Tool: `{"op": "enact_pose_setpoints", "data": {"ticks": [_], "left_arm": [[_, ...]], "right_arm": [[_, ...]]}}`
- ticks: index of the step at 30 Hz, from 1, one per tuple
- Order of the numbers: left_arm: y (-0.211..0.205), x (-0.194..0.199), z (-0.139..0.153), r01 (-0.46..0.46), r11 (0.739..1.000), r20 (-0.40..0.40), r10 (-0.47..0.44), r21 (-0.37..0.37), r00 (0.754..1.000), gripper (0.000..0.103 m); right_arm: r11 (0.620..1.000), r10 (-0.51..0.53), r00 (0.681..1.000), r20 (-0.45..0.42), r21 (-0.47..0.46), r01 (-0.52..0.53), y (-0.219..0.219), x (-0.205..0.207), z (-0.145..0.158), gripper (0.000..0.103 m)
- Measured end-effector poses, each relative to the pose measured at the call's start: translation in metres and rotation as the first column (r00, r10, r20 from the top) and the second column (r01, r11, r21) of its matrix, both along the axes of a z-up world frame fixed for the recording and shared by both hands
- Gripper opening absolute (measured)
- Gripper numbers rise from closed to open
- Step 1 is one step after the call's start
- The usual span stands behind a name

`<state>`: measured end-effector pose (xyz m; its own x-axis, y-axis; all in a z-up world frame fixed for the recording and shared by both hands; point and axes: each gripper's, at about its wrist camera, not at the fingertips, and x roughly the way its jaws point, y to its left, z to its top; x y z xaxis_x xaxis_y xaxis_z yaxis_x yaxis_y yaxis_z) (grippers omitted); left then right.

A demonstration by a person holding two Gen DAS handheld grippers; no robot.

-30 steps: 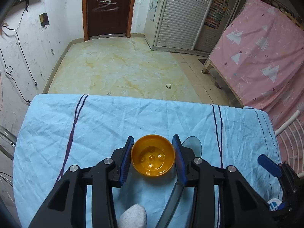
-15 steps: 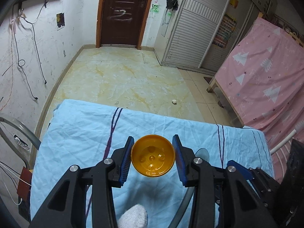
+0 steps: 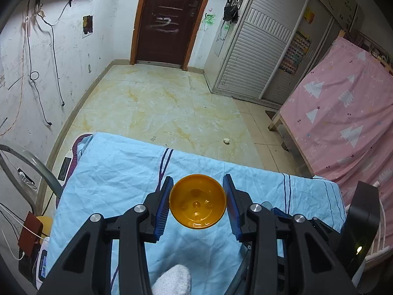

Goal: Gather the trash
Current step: 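Grasp the orange cup with the left gripper while the right grasps the clear spoon, then carry the orange cup and clear spoon to the yellow bucket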

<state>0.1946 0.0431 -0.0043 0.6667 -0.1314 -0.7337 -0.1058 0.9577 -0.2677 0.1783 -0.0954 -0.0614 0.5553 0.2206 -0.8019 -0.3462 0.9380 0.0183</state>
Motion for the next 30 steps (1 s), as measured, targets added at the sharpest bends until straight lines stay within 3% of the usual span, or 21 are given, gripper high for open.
{"op": "enact_pose_setpoints", "data": {"ticks": [3,7,14,30], "left_arm": [[-0.001,-0.001,0.001,0.002,1.0,0.004,-0.002,0.004,1.0,0.032],[-0.003,-0.003,0.001,0.0,1.0,0.008,0.0,0.011,1.0,0.032],[-0.008,-0.004,0.003,0.002,1.0,0.018,-0.002,0.022,1.0,0.032],[-0.039,-0.038,0.015,0.02,0.997,0.009,-0.021,0.072,1.0,0.032]], "right_arm": [[0.999,0.021,1.0,0.016,-0.037,-0.02,0.007,-0.005,0.0,0.038],[0.999,0.023,1.0,0.013,-0.028,-0.023,0.006,-0.007,0.0,0.033],[0.998,-0.015,1.0,0.023,0.054,0.013,-0.018,-0.018,0.004,0.032],[0.98,-0.092,0.99,0.104,0.188,0.071,-0.076,-0.068,0.045,0.032]]}}
